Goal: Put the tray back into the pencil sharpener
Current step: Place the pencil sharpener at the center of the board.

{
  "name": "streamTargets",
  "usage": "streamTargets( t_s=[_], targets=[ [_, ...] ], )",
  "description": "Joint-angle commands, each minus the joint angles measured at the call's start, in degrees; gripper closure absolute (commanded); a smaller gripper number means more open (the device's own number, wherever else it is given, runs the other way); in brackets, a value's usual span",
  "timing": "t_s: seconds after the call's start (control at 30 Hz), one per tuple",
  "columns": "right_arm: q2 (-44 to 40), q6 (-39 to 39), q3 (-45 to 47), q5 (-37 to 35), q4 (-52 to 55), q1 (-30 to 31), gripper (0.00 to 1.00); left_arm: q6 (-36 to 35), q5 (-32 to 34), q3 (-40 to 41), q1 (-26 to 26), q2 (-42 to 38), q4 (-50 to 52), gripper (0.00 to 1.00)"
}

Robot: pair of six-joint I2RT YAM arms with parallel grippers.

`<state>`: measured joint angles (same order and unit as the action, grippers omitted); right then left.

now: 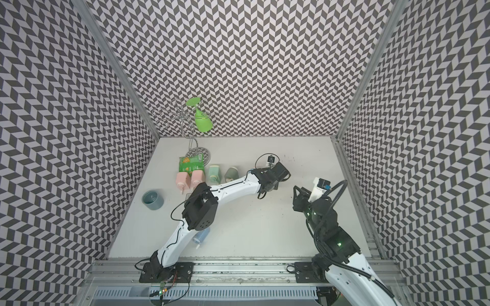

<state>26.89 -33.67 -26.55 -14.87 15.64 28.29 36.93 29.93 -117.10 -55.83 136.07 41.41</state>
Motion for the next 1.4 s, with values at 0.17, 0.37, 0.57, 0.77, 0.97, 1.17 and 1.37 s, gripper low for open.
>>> streamTargets(
  t_s=[0.17,0.37,0.57,0.77,0.97,1.17,1.37],
  targets=[
    [-0.68,0.30,-0.88,-2.00,0.43,-0.25,0.63,-1.04,1.35,-1.63,-0.23,-0.05,-1.13,0.40],
    [-0.64,0.40,-1.05,-2.09,0.97,-0.22,0.63,-1.83,1.74,-1.10,-0.85,-2.27,-2.04,0.25],
    [-0.69,1.35,-1.45,-2.70,1.49,-0.29,0.62,-4.31,4.79,1.13,-3.52,-8.62,-4.43,0.24],
    [-0.53,3.34,-1.90,-1.55,0.87,-0.24,0.62,-7.40,11.17,10.09,-6.04,-20.41,-9.05,0.24],
    [1.62,7.45,-2.67,8.34,-2.63,-0.24,0.62,-6.78,16.51,28.26,-5.71,-36.40,-16.43,0.26],
    [9.86,8.68,-5.04,18.06,-5.20,1.20,0.62,-1.74,16.84,45.10,-1.21,-50.92,-16.99,0.26],
    [20.48,10.53,-9.30,13.09,-7.15,15.08,0.60,1.81,12.98,58.74,8.81,-63.63,-15.82,0.27]
  ],
)
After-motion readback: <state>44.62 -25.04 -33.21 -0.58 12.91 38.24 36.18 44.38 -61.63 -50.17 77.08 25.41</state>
